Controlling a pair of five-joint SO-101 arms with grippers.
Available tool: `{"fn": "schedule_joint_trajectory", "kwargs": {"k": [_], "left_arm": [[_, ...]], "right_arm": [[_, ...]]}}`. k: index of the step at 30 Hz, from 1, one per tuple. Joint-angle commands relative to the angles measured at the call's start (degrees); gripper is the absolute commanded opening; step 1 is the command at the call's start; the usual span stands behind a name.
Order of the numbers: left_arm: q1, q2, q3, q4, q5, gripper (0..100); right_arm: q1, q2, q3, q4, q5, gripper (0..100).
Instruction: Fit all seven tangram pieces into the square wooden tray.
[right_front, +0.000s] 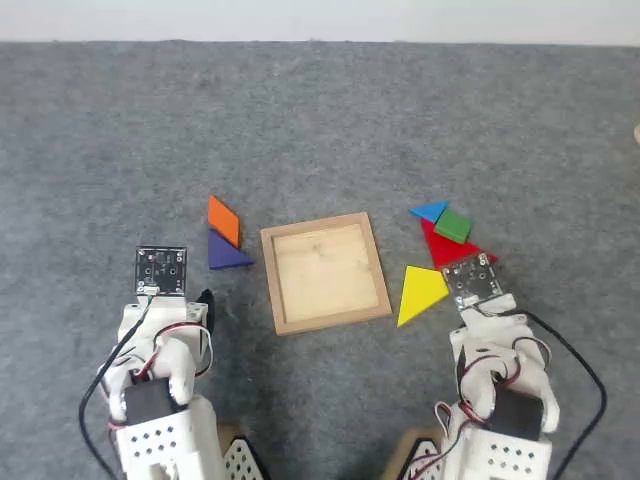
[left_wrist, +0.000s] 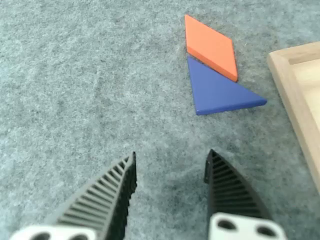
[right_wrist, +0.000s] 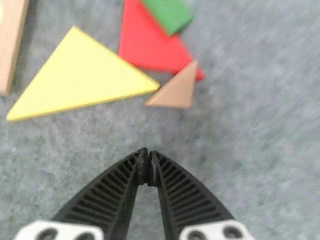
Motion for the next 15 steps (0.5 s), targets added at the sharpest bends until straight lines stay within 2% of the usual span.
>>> {"fn": "schedule_joint_trajectory", "kwargs": {"k": [1,4,7,11,15], "left_arm": [[0.1,-0.6,-0.3,0.2,-0.4,22],[0.1,-0.6,-0.3,0.2,-0.4,22],[0.1,-0.6,-0.3,0.2,-0.4,22],[0.1,-0.6,-0.3,0.2,-0.4,22],[0.1,-0.6,-0.3,0.2,-0.4,22]], "right_arm": [[0.3,9.1,-10.7,-1.2,0.8,0.9],[0.0,21.3,-18.9,-3.1,0.5,0.9],[-3.6,37.4,-25.0,-6.1,-0.6,0.9],[-10.2,57.9,-30.4,-12.1,-9.2,0.9],[-16.6,72.6,-34.2,-18.2,-23.2,1.0]]}}
